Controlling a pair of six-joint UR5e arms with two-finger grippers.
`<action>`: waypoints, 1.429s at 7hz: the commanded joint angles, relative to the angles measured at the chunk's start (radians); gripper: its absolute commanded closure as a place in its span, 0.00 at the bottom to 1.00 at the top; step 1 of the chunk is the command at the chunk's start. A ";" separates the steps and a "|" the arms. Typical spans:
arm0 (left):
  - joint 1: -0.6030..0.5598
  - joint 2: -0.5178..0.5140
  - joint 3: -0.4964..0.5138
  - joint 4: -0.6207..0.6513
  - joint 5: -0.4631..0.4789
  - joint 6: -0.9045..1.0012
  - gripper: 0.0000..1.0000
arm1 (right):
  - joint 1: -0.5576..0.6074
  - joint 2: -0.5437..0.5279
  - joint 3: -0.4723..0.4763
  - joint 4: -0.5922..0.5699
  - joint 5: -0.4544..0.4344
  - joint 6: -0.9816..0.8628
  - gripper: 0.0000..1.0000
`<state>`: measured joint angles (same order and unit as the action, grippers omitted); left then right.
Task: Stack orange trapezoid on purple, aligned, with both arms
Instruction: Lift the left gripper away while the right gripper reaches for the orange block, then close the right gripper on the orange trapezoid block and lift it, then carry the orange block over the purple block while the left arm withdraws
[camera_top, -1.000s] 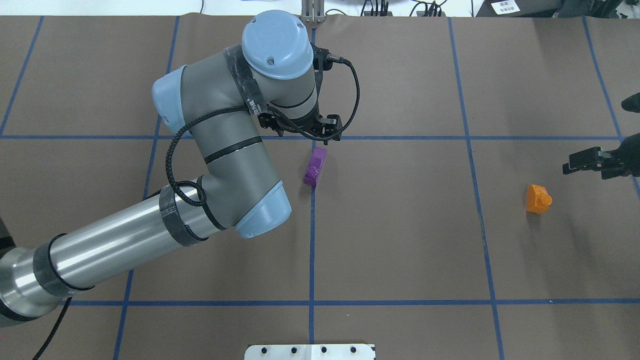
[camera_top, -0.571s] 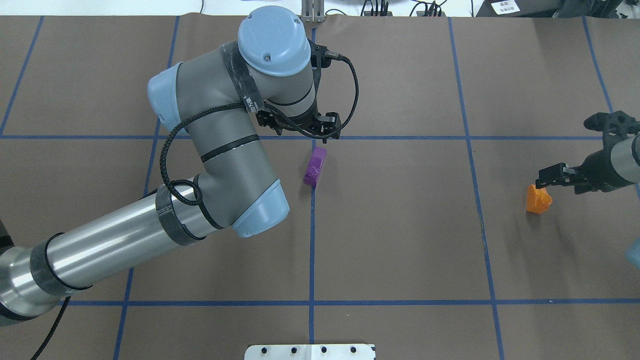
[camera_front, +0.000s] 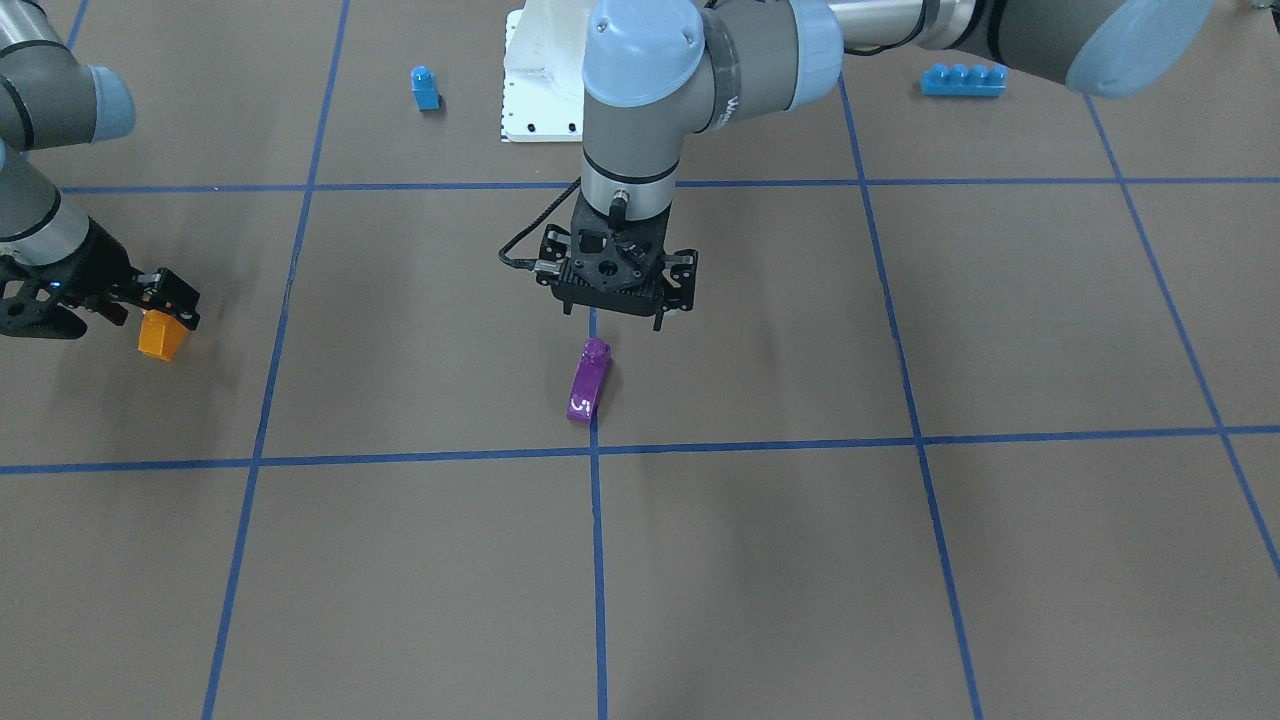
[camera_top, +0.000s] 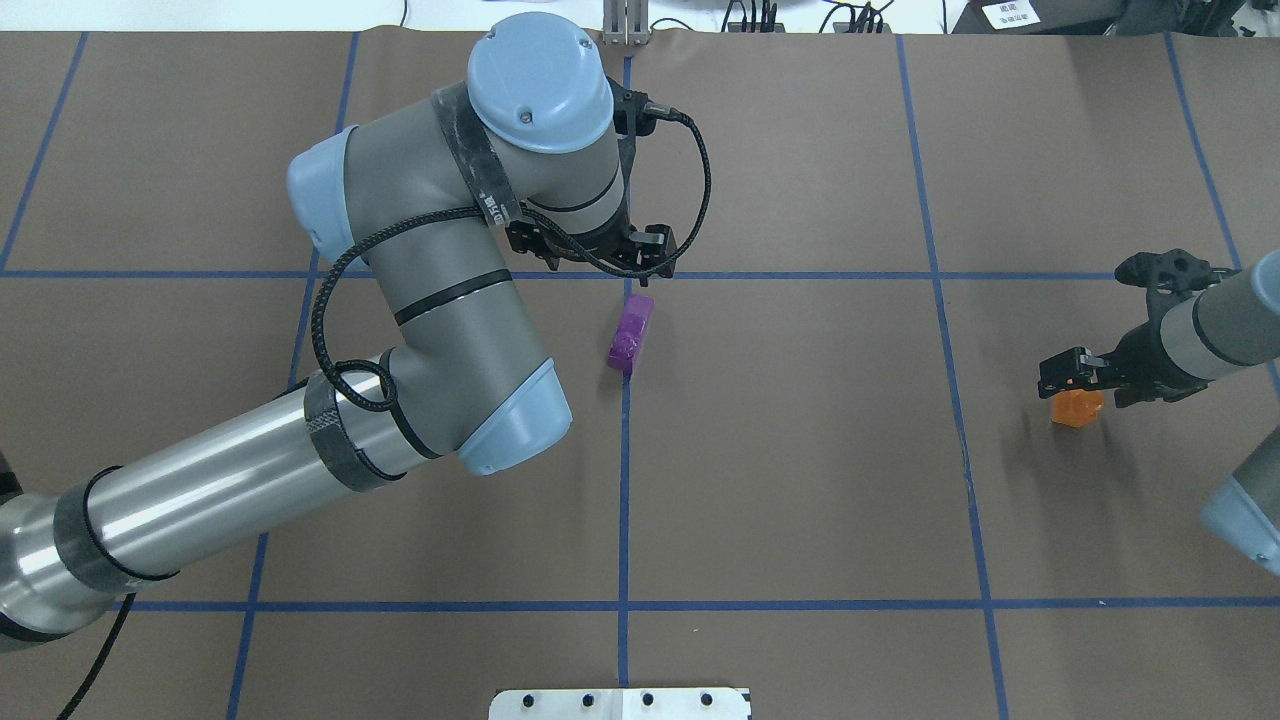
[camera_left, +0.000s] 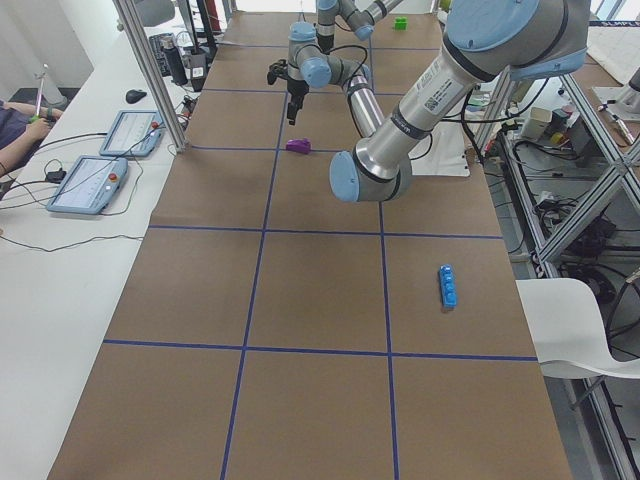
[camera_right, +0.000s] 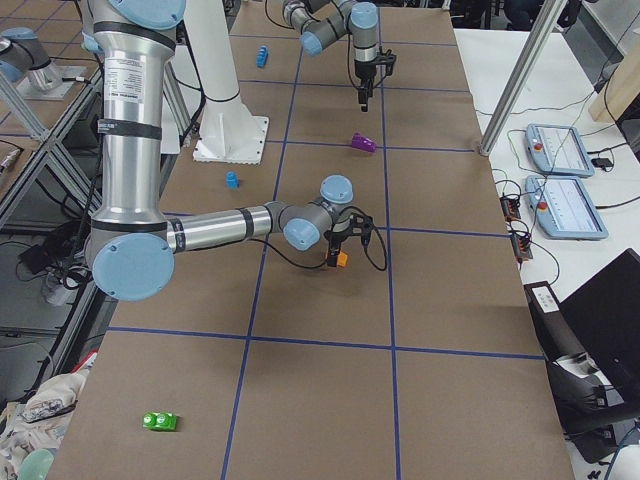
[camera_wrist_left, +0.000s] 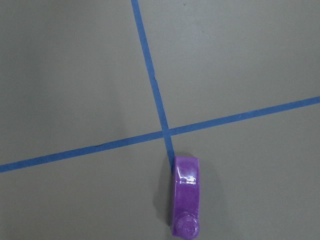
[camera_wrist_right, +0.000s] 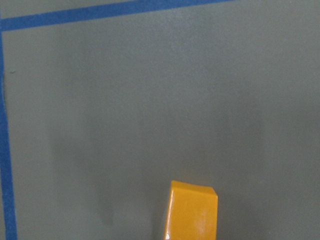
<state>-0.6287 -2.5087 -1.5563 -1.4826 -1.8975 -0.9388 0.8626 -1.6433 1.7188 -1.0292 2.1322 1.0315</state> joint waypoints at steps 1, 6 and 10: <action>0.000 0.001 -0.002 -0.001 0.000 0.000 0.00 | -0.004 -0.007 -0.005 -0.034 0.012 0.001 0.42; -0.060 0.146 -0.129 0.001 -0.030 0.088 0.00 | -0.007 0.115 0.114 -0.256 0.011 0.048 1.00; -0.285 0.433 -0.252 0.001 -0.192 0.383 0.00 | -0.068 0.662 0.069 -0.726 0.002 0.050 1.00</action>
<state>-0.8471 -2.1559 -1.7844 -1.4817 -2.0550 -0.6508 0.8222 -1.1598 1.8342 -1.6274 2.1348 1.0805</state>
